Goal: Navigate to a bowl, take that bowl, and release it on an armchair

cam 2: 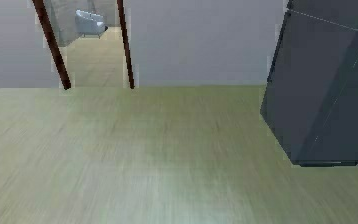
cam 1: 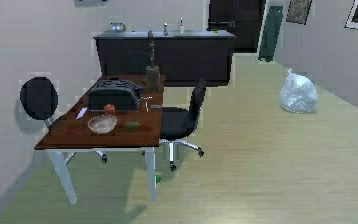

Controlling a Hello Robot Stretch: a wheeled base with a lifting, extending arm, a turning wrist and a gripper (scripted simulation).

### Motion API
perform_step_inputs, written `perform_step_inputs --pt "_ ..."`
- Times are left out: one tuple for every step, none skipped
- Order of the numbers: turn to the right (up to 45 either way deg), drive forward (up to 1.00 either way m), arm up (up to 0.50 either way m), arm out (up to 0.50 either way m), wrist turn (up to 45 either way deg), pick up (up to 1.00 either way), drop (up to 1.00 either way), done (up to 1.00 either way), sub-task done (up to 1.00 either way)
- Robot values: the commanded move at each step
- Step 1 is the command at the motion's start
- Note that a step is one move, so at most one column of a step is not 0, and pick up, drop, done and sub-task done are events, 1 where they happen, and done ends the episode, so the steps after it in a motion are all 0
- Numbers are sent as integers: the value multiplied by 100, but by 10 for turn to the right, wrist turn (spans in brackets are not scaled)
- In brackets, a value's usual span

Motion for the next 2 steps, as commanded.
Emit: perform_step_inputs --pt "-90 0 0 0 0 0 0 0 0" --pt "0 35 0 0 0 0 0 0 0"
